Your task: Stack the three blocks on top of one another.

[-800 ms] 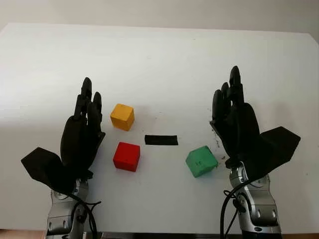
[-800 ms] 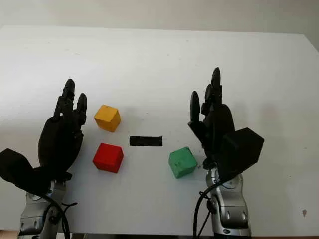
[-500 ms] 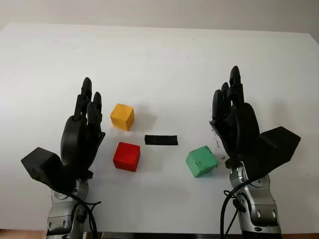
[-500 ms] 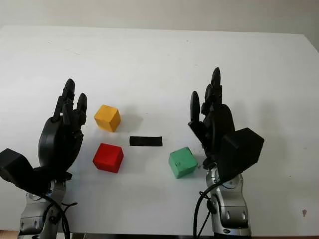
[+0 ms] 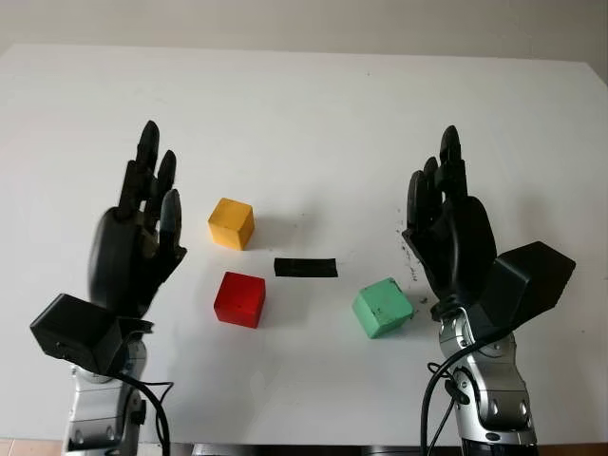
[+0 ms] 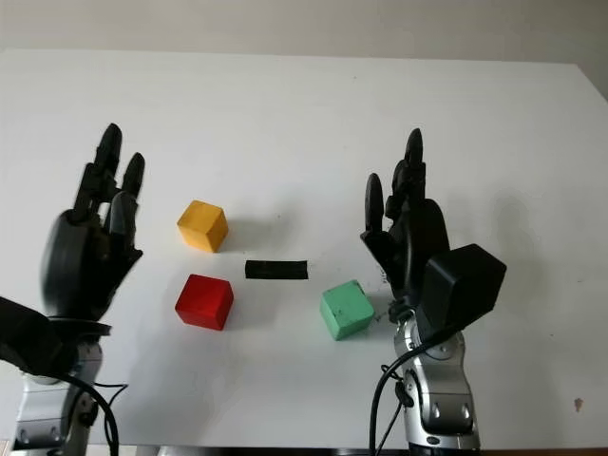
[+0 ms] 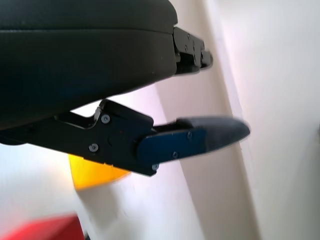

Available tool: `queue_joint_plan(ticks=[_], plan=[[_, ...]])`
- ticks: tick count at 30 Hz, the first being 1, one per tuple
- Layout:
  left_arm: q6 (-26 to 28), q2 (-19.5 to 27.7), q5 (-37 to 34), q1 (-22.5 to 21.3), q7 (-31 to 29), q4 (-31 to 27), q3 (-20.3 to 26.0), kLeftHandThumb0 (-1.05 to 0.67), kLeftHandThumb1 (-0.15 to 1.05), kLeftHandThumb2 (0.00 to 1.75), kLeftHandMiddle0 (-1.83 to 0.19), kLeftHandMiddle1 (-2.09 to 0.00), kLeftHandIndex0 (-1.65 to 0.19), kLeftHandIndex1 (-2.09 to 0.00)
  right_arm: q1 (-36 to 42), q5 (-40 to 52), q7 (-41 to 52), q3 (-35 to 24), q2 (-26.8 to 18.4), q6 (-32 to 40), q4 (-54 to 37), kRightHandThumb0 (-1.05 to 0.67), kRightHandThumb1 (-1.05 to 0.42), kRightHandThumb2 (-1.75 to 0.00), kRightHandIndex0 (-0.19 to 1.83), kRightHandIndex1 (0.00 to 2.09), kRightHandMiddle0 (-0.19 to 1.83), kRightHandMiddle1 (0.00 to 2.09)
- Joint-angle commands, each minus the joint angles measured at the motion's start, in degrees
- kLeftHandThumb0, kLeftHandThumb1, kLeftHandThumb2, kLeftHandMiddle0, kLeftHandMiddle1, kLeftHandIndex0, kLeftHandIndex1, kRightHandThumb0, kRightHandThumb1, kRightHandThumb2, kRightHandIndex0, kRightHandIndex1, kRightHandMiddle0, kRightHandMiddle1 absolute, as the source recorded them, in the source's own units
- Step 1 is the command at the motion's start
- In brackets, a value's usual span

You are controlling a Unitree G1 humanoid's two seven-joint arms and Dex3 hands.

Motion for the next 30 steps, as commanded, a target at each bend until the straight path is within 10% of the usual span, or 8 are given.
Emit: queue_joint_plan(ticks=[1, 16, 30], plan=[[0.0, 4.51, 0.86, 0.89, -2.25, -3.31, 1.79, -0.72, 1.05, 0.2, -0.23, -0.02, -0.38, -0.08, -0.59, -0.45, -0.43, 0.15, 0.18, -0.84, -0.54, -0.64, -1.05, -0.62, -0.19, 0.0, -0.19, 0.0], [4.33, 23.23, 6.96, 1.94, -14.85, -14.35, 7.26, -0.79, 0.94, 0.04, 0.02, -0.04, -0.47, -0.08, -2.55, -2.02, -1.16, 1.14, 0.06, 0.61, -0.03, -0.67, -1.05, -0.63, -0.19, 0.0, -0.19, 0.0], [0.13, 26.77, 18.04, 0.23, -16.51, -13.47, 2.19, -0.85, 0.91, 0.06, 0.05, -0.04, -0.57, -0.08, -2.37, -2.17, -1.69, 1.51, 0.25, 1.25, -0.51, -0.67, -1.05, -0.63, -0.19, 0.0, -0.19, 0.0]])
